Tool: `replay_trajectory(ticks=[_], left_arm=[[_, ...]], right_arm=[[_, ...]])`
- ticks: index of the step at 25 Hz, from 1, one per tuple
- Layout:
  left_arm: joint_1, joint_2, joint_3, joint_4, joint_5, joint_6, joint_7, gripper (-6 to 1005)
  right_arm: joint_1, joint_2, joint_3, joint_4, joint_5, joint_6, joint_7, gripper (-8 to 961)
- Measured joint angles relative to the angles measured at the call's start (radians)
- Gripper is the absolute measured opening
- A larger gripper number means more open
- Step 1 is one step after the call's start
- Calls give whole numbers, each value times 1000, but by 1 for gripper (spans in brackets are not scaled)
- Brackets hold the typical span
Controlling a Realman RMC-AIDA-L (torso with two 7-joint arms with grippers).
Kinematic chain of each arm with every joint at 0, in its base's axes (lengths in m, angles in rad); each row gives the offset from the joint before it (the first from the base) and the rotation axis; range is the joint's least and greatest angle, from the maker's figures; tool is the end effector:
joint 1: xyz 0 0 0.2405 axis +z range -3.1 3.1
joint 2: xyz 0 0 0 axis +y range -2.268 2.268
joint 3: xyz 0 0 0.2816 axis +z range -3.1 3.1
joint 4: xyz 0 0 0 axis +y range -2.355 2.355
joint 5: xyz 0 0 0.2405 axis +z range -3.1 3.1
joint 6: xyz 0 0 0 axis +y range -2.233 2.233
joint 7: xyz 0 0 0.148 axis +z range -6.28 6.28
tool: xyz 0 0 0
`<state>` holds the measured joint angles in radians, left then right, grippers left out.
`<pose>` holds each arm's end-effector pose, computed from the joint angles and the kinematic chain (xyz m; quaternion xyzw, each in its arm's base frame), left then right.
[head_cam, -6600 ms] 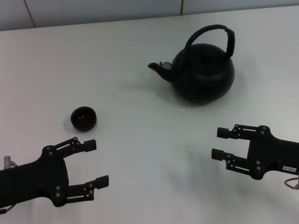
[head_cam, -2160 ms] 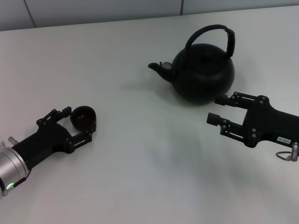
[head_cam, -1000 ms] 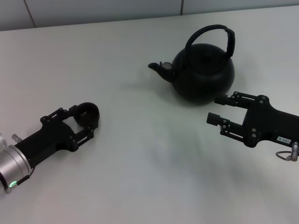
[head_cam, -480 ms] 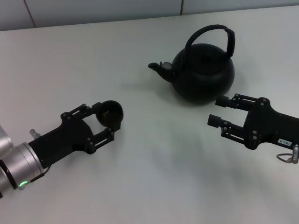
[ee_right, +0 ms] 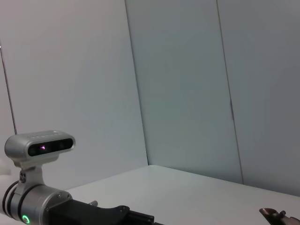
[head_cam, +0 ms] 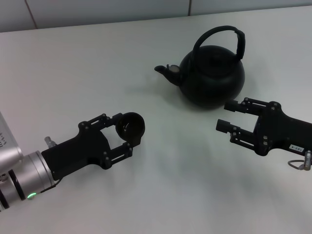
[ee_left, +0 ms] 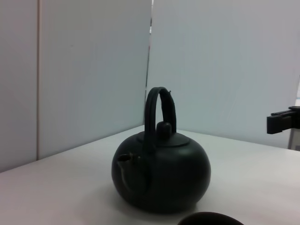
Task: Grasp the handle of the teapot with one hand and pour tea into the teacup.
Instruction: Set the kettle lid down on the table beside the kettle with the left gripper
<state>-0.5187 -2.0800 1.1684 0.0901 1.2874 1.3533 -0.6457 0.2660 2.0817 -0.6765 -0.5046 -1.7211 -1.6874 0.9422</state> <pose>-0.3167 0.3120 -0.1166 -0.9244 -0.1363 -0.2934 0.2018 0.3558 0.2719 -0.0170 -0.8933 0.1623 0.3518 0.2281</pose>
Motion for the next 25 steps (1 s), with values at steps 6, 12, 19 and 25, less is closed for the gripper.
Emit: replay_trajectory(ticks=[6, 12, 19, 25], left_arm=[[0, 0, 27, 1, 5, -35, 0, 684], [2, 0, 52, 2, 6, -67, 0, 692], [12, 0, 53, -2, 6, -78, 0, 701], [17, 0, 53, -10, 5, -105, 0, 709]], right_arm=[[3, 1, 0, 0, 0, 0, 0, 545], [5, 1, -1, 0, 0, -11, 0, 545], [7, 2, -6, 0, 0, -10, -1, 544], [9, 2, -8, 0, 0, -7, -1, 545]])
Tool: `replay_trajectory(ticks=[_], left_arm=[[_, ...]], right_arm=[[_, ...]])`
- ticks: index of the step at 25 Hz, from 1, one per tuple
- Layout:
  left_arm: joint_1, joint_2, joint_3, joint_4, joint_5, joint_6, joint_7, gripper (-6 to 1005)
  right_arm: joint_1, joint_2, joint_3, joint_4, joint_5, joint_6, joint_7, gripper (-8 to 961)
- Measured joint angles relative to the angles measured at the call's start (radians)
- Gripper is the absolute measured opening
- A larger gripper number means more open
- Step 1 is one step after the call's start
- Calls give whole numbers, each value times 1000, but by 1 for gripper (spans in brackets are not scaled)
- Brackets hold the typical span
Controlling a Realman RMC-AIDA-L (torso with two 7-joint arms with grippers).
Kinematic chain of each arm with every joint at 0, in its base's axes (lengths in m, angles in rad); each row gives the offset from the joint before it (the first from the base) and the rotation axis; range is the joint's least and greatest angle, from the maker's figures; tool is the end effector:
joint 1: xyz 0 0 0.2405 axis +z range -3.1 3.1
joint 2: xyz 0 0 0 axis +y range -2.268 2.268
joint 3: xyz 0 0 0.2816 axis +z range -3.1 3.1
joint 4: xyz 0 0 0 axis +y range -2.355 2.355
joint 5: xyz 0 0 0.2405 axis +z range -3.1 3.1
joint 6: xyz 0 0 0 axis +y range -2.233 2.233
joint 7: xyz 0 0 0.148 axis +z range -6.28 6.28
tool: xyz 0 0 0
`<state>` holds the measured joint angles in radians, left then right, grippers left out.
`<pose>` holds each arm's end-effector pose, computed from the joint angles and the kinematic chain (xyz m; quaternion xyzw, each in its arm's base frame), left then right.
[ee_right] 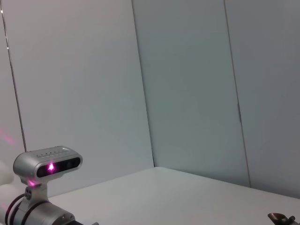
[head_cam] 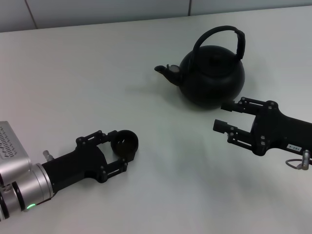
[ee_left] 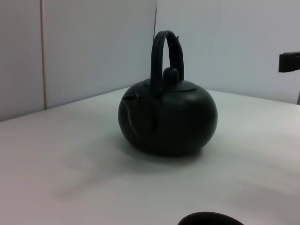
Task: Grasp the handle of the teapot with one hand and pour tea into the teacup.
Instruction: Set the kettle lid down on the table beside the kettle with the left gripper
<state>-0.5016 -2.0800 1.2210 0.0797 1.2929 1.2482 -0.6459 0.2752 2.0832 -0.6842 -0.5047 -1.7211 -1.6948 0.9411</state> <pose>-0.3374 0.3034 -0.1273 -0.9376 -0.1562 -0.2351 0.2032 0.3515 0.2741 -0.0186 -0.8951 0.1556 0.3548 0.2206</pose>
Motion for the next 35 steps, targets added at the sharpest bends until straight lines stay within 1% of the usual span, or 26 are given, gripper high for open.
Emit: replay_trajectory(ticks=[12, 23, 28, 35], left_arm=[[0, 0, 0, -1, -2, -36, 0, 725], [0, 0, 5, 0, -4, -41, -1, 739], [-6, 0, 15, -3, 3, -50, -53, 746], [-8, 0, 27, 5, 2, -29, -60, 755]], right_arm=[[13, -1, 0, -3, 0, 4, 0, 544], [16, -2, 4, -7, 0, 6, 0, 545], [20, -4, 0, -8, -5, 6, 3, 545], [22, -3, 6, -8, -8, 8, 2, 544]])
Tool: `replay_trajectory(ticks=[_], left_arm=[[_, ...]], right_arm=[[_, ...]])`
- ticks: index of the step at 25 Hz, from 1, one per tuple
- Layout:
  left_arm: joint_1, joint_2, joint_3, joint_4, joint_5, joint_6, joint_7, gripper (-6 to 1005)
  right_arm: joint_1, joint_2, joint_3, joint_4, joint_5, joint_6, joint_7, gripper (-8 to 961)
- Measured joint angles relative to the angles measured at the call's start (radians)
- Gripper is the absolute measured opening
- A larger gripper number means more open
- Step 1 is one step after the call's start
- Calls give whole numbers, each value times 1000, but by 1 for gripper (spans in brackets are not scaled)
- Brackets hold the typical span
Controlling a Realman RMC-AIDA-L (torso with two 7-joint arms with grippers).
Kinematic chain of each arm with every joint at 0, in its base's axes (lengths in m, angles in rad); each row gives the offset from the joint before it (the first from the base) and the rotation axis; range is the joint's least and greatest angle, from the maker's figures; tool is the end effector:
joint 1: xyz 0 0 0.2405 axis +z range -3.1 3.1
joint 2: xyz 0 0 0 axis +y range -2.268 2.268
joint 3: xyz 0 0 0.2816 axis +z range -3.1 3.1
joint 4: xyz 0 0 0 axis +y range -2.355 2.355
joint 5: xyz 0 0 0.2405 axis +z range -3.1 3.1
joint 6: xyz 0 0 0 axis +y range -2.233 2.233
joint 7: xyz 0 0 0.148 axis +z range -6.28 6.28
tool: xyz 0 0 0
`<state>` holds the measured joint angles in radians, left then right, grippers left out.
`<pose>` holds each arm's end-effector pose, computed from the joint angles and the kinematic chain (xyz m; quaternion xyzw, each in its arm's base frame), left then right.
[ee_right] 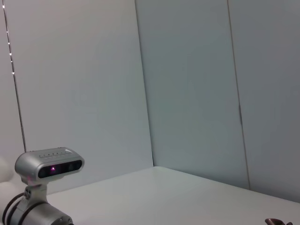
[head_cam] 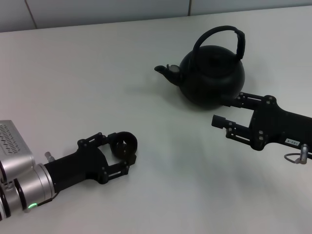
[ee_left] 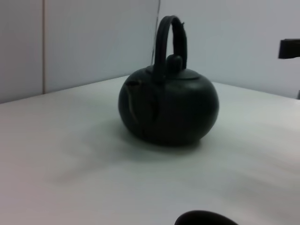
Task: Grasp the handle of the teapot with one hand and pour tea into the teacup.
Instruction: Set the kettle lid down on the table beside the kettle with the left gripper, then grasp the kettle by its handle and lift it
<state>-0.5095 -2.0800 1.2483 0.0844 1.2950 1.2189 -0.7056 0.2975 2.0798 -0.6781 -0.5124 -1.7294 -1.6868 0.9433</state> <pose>-0.3386 0.3054 -0.1303 -0.9390 -0.1773 -0.2236 0.1919 0.3476 0.2834 -0.0159 -0.8986 0.1454 0.3502 0.2208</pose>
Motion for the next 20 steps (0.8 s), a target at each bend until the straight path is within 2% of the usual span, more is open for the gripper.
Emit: replay_trajectory(ticks=[13, 20], left_arm=[[-1, 0, 3, 4, -5, 35, -1, 862], [0, 0, -2, 9, -8, 47, -1, 861]], right_arm=[[2, -1, -4, -1, -2, 24, -1, 544], [0, -1, -3, -2, -4, 24, -2, 544]])
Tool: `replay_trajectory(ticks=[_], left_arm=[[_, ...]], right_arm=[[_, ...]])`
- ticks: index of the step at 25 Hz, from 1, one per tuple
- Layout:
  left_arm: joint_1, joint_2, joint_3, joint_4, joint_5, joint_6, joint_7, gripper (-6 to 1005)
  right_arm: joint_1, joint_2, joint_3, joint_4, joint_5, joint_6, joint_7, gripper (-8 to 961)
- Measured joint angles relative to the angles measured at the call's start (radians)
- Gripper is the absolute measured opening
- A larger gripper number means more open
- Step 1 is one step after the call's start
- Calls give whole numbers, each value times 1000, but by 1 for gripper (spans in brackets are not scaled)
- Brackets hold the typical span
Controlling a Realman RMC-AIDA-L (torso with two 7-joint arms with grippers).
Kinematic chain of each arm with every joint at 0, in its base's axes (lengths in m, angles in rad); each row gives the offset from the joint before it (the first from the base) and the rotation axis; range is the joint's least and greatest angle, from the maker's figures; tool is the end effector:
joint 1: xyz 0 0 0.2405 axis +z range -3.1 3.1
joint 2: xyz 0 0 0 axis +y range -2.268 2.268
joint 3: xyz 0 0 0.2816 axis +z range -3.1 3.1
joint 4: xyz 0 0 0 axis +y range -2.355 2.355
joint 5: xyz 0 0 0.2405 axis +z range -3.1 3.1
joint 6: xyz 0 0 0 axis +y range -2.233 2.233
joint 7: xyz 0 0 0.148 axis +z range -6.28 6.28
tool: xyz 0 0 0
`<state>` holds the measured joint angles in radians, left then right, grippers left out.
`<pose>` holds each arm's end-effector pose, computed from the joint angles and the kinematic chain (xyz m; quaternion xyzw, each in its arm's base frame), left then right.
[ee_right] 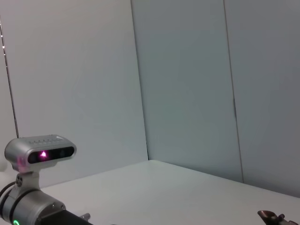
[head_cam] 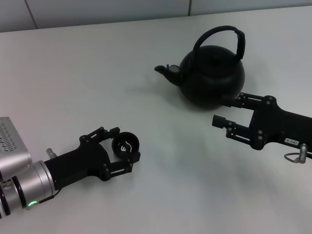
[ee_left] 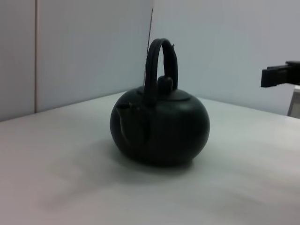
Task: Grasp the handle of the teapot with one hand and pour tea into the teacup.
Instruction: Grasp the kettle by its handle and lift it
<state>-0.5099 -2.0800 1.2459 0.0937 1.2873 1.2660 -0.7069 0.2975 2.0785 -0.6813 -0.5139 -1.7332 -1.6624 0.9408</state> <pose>-0.3306 0.3061 -0.1270 -0.9362 -0.1683 -0.2466 0.1856 0.3505 0.2855 -0.0166 -0.9006 0.1483 0.3397 0.2269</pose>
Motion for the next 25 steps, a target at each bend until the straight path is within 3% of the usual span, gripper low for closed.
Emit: replay_trajectory(ticks=[13, 25], left_arm=[[16, 2, -2, 43, 0, 67, 0, 859], [95, 12, -26, 141, -3, 206, -2, 858]], right_arm=[[-7, -2, 3, 0, 0, 5, -1, 544], [-4, 3, 4, 9, 11, 65, -1, 545]])
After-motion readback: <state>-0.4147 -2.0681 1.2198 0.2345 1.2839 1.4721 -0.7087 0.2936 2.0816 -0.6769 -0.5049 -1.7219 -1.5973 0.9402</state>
